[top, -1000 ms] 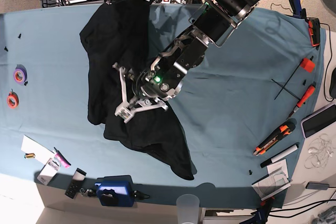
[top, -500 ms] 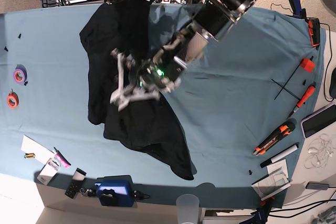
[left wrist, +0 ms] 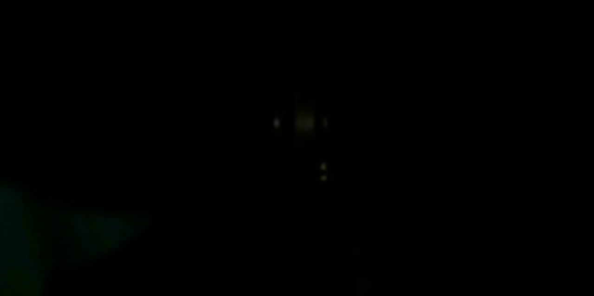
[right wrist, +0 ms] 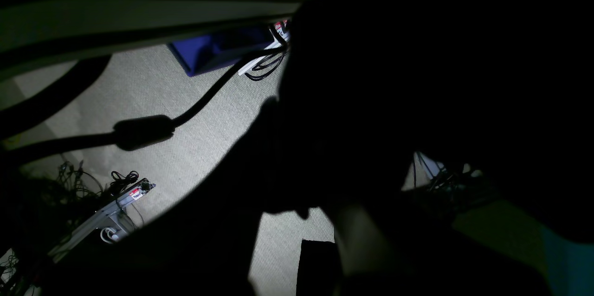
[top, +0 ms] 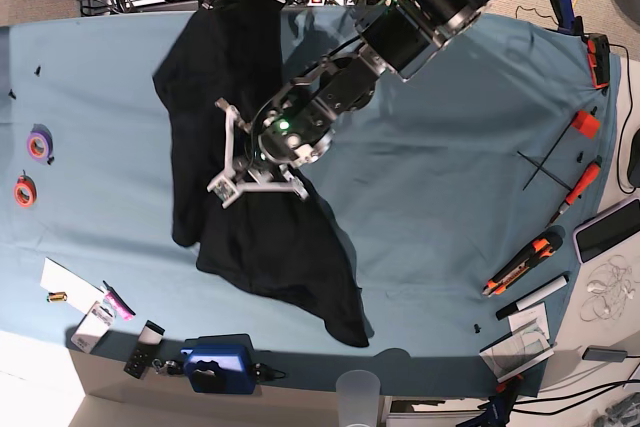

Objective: Layout the t-shirt on the table in an organized manner, then fold the t-shirt properly
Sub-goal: 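Grasp the shirt body with the left gripper near the right gripper, then pull the grasped fabric with the left gripper away from the right gripper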

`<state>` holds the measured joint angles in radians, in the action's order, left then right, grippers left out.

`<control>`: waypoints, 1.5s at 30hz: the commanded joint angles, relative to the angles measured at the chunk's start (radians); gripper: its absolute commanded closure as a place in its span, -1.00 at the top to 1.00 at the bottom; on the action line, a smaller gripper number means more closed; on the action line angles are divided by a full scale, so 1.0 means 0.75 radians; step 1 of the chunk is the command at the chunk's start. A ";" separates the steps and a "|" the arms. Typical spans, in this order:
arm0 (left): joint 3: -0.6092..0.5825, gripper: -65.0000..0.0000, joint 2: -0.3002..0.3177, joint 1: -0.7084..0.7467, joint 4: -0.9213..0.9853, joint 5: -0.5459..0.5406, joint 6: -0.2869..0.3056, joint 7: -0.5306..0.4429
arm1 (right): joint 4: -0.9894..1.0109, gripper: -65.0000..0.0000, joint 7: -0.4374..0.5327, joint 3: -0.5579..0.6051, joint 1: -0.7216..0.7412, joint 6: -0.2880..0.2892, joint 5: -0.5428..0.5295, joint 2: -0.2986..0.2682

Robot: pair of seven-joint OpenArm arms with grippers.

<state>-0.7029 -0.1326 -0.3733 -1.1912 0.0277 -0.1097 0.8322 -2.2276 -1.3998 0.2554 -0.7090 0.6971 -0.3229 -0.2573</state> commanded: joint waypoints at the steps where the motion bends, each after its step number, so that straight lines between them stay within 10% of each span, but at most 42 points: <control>1: 0.016 -1.00 -0.033 -0.049 -0.015 0.111 -0.067 0.050 | -0.023 -1.00 0.005 -0.002 -0.011 0.001 -0.021 -0.005; 15: 0.030 -1.00 0.028 -0.130 -0.290 0.707 -0.161 0.315 | -0.023 -1.00 0.005 -0.003 -0.010 -0.026 0.124 -0.026; 20: 0.143 -1.00 0.126 -0.108 -0.393 0.705 -0.159 0.370 | -0.023 -1.00 0.039 -0.033 0.004 -0.104 0.281 -0.070; 27: 0.262 -1.00 0.146 -0.102 -0.454 0.142 -0.139 0.226 | -0.023 -1.00 0.057 -0.192 0.061 -0.128 0.248 -0.074; 31: 0.260 -0.56 0.109 -0.129 -0.454 -0.135 -0.034 0.107 | -0.023 -1.00 0.055 -0.203 0.063 -0.128 0.231 -0.074; 39: 0.247 -0.38 -0.033 -0.149 -0.324 -0.360 0.195 0.028 | -0.023 -1.00 0.051 -0.203 0.062 -0.128 0.231 -0.071; 45: 0.234 -0.38 -0.033 -0.149 -0.209 -0.278 0.195 0.022 | -0.023 -1.00 0.037 -0.202 0.063 -0.128 0.232 -0.071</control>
<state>-0.5293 -0.1322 -0.4568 -1.3300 -0.1787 0.0383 0.8726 -2.2303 -1.3762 0.1074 -0.6598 0.6025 -0.1547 -0.3046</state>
